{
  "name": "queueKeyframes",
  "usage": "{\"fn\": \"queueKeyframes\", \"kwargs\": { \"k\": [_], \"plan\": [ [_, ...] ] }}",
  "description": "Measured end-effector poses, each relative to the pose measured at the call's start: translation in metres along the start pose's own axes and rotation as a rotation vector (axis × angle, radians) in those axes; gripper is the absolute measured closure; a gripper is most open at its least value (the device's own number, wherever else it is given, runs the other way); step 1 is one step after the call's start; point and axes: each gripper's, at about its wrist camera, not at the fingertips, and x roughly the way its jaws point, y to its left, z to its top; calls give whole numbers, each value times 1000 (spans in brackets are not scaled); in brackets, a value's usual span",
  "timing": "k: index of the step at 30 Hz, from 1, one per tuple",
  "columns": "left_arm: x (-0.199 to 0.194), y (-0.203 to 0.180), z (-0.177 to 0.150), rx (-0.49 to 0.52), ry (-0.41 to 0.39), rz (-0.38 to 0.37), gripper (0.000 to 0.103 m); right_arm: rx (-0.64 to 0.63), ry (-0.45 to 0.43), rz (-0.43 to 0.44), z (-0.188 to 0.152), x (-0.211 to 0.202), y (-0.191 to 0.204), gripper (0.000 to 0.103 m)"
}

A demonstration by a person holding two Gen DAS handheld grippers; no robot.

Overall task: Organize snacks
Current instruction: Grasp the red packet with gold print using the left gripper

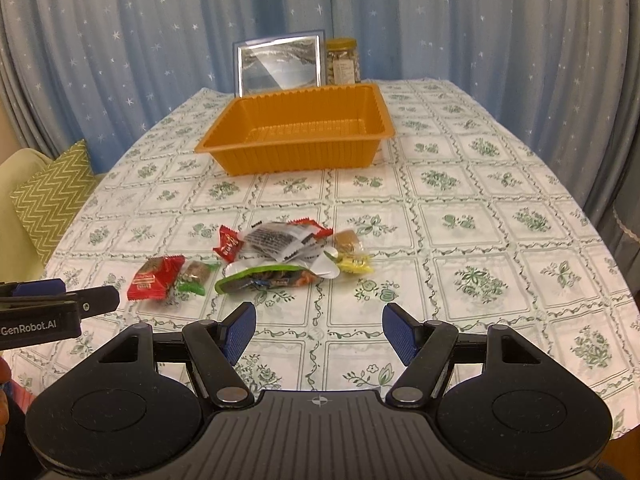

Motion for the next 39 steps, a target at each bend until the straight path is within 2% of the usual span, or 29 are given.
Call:
{"fn": "queueKeyframes", "kwargs": {
  "k": [2,11,16,17,19,22,24,33,39],
  "plan": [
    [10,1,3,-5,8,0,26,6,3,0,0,6,-2,33],
    [56,1,19,-15,34,-7,41,34,16,-1,8,34,-10,33],
    [75,0,20,-3,68,-4,61,41,19,7,14,47,-11,33],
    [77,0,20,-1,73,-2,62,40,19,6,14,49,-12,33],
    [79,0,18,6,79,-4,72,45,20,1,16,54,-14,33],
    [78,1,15,7,74,6,79,61,29,-1,18,61,-18,33],
    [75,3,14,1,65,10,82,74,31,7,19,62,-19,33],
    [61,13,19,-24,31,14,82,165,70,115,19,79,-1,33],
    [59,18,24,-33,19,6,82,260,82,110,27,99,5,33]
  ]
}}
